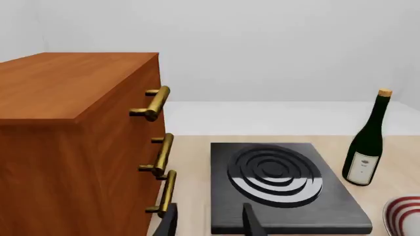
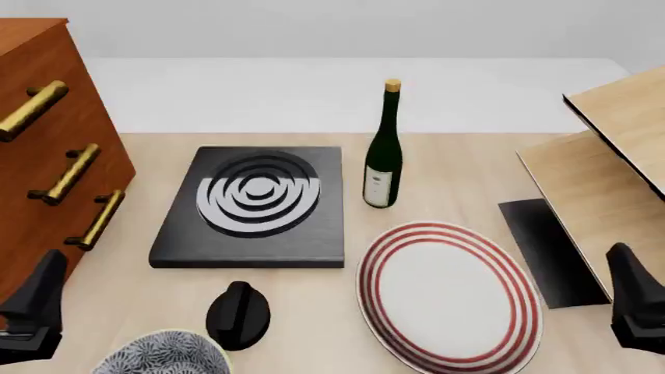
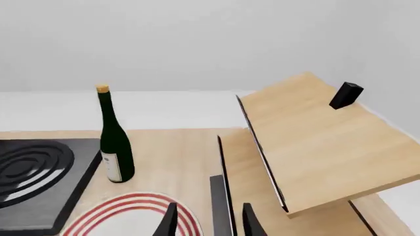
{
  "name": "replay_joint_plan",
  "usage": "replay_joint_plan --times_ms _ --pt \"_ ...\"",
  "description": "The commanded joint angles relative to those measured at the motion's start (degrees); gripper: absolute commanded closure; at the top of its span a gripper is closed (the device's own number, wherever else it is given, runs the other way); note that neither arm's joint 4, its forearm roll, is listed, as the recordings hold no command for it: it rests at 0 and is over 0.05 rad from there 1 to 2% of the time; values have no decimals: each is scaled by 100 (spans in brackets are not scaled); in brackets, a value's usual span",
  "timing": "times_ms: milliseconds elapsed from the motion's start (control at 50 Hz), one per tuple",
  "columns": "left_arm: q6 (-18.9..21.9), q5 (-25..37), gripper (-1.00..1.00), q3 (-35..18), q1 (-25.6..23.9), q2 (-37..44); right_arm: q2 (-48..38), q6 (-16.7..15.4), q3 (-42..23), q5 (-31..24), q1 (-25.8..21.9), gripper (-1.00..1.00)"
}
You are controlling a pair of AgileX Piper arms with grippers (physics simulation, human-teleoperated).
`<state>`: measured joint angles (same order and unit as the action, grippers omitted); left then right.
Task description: Pick up the akita bowl and put it on the plate.
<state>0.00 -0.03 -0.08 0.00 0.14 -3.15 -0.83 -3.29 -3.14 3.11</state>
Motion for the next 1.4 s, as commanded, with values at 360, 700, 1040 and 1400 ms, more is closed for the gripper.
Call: replay_joint_plan --times_ms 360,700,1040,1400 --pt "-1 -8 -100 -17 -1 29 304 -38 -1137 -714 -586 -100" --pt "-1 -8 -100 -17 -1 29 -1371 -411 -1808 -678 -1347 -100" --pt "0 -7 -100 -17 0 29 -2677 -295 -3090 -1111 -2667 -100" --pt "0 -8 -100 -17 -1 30 -4083 67 -4172 -1769 -3978 -100"
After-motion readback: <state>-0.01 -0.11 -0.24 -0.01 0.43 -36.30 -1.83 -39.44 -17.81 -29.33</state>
